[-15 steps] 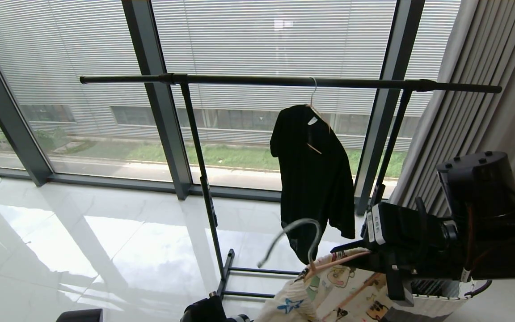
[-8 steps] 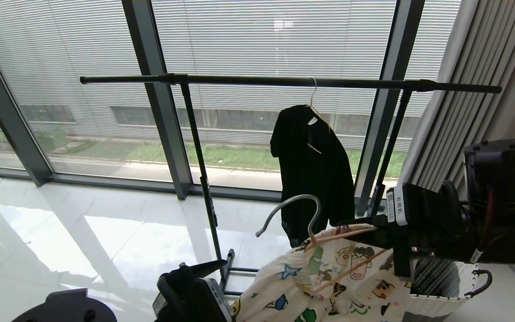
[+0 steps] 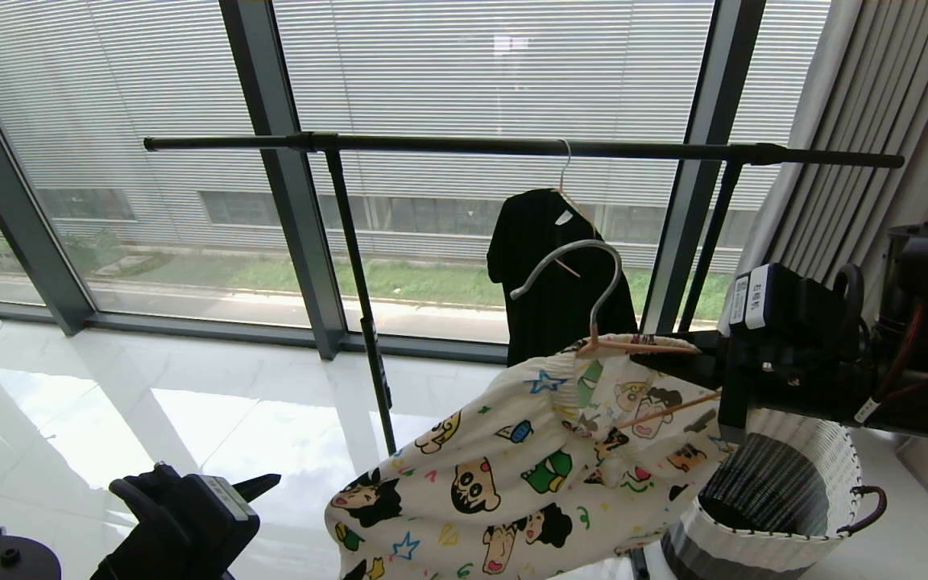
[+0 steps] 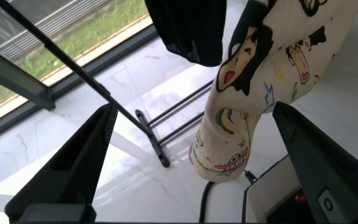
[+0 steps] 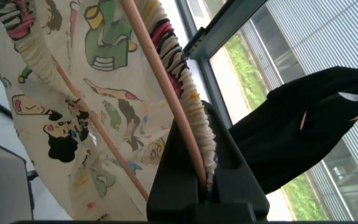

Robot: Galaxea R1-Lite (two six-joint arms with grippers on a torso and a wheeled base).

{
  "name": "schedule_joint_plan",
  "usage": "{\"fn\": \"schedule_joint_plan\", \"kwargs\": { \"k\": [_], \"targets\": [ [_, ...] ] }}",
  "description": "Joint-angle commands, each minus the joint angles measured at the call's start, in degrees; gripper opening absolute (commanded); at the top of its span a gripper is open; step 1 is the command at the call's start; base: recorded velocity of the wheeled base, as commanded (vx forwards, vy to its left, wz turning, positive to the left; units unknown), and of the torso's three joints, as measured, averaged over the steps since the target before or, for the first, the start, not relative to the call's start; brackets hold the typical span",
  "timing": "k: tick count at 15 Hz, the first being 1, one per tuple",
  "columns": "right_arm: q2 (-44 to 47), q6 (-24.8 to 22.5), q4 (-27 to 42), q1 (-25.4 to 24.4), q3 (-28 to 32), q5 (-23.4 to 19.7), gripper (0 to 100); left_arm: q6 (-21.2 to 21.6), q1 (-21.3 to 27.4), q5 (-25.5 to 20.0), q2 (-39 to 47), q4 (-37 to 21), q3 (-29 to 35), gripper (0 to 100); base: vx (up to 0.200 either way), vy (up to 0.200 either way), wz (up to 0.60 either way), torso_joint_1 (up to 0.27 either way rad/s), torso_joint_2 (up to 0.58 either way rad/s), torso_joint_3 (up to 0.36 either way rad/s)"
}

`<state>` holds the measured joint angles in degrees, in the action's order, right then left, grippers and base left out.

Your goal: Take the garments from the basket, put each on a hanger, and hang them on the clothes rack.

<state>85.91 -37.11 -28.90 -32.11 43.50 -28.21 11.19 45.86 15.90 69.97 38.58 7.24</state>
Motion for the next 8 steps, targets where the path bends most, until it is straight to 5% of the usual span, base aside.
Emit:
{"fn": "schedule_joint_plan", "kwargs": {
  "k": [1,8],
  "targets": [
    [-0.9,0.5,-0.1,0.0,0.0,0.0,0,0.0,-2.7,0.0,-0.1,0.0,-0.6,100,0.000,0.000,0.00,0.000,0.00,0.000],
    [-3.3,2.5,-0.8,-1.6,-0.1,0.0,0,-0.1,-3.2,-0.3,1.7,0.0,-0.1,100,0.000,0.000,0.00,0.000,0.00,0.000]
  ]
}}
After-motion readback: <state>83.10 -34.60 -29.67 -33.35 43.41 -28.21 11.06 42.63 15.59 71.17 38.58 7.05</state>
